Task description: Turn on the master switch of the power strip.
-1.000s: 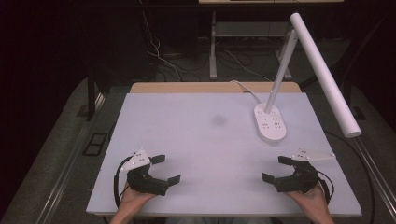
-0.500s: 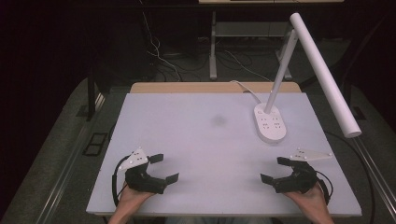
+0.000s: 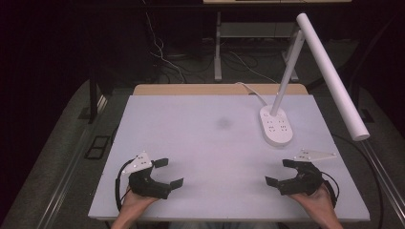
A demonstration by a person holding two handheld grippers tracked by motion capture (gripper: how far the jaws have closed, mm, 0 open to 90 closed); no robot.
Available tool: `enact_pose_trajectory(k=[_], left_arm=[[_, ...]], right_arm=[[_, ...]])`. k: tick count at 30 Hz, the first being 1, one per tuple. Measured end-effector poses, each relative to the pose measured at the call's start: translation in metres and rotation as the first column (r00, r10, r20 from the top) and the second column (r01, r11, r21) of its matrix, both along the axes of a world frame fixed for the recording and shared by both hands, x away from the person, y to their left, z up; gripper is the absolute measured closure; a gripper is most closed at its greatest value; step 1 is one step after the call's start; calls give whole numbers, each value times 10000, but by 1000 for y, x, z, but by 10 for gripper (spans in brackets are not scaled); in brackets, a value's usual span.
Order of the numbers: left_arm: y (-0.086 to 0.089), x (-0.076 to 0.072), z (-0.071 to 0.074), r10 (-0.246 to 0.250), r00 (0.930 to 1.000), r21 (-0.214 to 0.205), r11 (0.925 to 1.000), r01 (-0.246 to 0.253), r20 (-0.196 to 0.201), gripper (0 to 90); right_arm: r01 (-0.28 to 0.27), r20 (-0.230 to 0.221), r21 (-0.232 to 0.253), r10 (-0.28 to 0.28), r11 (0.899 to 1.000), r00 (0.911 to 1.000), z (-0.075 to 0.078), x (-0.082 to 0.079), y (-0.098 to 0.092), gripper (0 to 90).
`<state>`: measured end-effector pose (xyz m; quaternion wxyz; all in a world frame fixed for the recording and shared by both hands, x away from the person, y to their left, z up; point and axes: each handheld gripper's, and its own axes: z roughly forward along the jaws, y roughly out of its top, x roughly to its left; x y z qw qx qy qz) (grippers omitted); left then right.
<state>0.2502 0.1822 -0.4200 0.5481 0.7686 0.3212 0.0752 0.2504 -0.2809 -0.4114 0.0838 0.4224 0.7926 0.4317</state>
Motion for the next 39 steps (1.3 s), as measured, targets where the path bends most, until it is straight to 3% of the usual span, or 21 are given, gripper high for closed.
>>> enact_pose_trajectory(k=[7, 10, 29, 39], left_arm=[[0, 0, 0, -64, 10000, -23, 10000, 64, -74, 30], [0, 0, -1, -108, 9999, -219, 9997, 106, -128, 30], [-3, -1, -2, -222, 9996, 146, 9996, 224, -160, 31], [-2, 0, -2, -152, 9997, 73, 9999, 153, -179, 30]], right_arm=[[-51, 28, -59, 52, 10000, 10000, 3, 7, 2, 4], [-16, -9, 20, 16, 10000, 10000, 5, 9, 2, 4], [-11, 157, -252, 15, 9997, 9999, 25, 30, 4, 4], [20, 46, -378, -18, 9993, 10000, 29, 41, 6, 4]])
